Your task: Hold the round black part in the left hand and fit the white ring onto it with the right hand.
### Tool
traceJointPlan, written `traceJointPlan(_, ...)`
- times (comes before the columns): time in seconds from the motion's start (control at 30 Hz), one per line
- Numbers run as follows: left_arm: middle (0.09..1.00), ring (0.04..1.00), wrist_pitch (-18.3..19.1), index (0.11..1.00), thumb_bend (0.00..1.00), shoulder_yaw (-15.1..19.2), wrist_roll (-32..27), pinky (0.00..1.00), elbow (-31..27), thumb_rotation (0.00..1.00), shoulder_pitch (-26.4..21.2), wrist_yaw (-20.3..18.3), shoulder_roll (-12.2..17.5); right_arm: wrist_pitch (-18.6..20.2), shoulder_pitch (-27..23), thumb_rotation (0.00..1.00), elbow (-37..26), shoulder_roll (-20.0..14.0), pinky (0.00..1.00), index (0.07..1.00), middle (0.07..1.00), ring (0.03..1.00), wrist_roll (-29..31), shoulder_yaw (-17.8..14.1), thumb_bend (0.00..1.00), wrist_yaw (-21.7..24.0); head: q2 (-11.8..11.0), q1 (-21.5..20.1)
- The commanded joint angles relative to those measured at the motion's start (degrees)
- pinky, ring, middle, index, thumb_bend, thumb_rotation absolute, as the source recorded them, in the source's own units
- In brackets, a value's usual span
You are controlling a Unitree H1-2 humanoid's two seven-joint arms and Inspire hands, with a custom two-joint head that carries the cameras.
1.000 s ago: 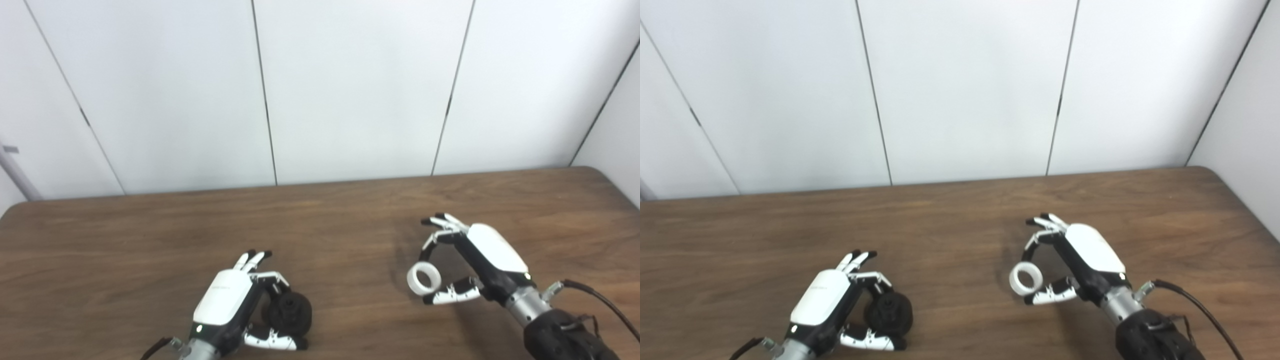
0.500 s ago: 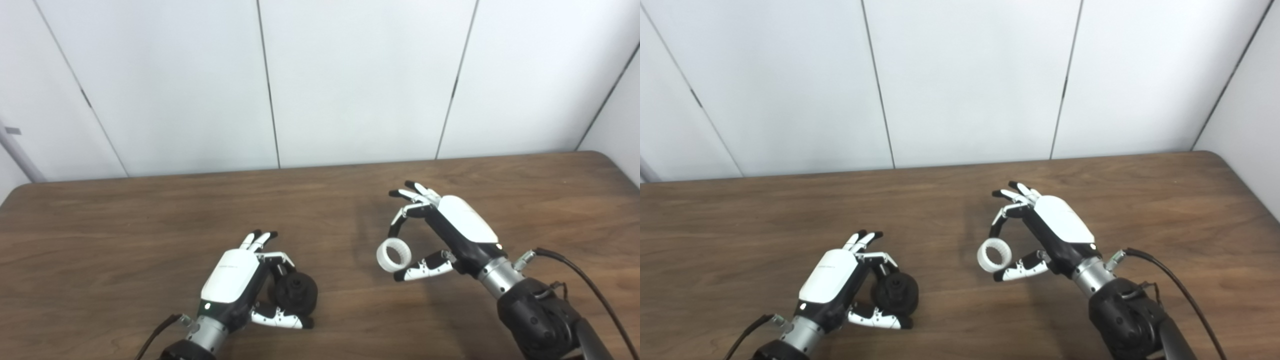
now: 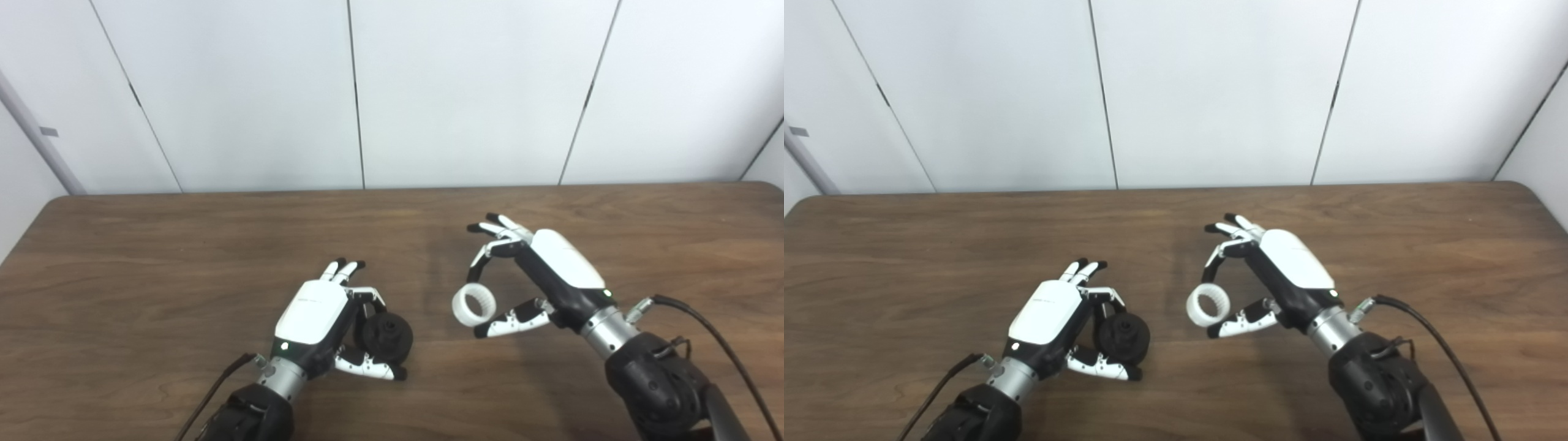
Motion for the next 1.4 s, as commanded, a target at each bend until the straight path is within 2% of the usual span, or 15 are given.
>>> traceJointPlan(0.0, 0.832, 0.954, -0.8, 0.480, 0.52, -1.9, -0.1, 1.00, 1.0, 0.05, 1.1, -2.0, -0.2, -1.0, -2.2, 0.13, -1.9, 0.2, 0.94, 0.475, 0.897, 0.976, 0.4, -0.3, 0.52, -0.1, 0.1, 0.2)
traceJointPlan(0.77, 0.841, 0.968, 2.1, 0.479, 0.52, -4.4, -0.7, 1.00, -2.4, 0.05, 1.6, -5.3, -1.6, -1.1, -2.9, 0.13, -1.9, 2.1, 0.97, 0.475, 0.902, 0.989, 1.1, 2.7, 0.52, 2.8, 1.5, 3.0)
traceJointPlan(1.03, 0.839, 0.965, 2.0, 0.479, 0.52, -5.2, -0.5, 1.00, -2.5, 0.05, 1.7, -4.8, -1.6, -2.7, -3.5, 0.13, -0.3, 2.9, 0.95, 0.474, 0.892, 0.979, 0.9, 3.8, 0.52, 2.2, 1.5, 3.6)
traceJointPlan(1.37, 0.837, 0.955, 2.0, 0.479, 0.52, -5.8, -0.3, 1.00, -3.3, 0.05, 2.2, -5.2, -1.6, -2.8, -4.2, 0.13, 0.1, 3.2, 0.95, 0.474, 0.892, 0.979, 1.3, 4.5, 0.52, 2.8, 1.6, 4.0)
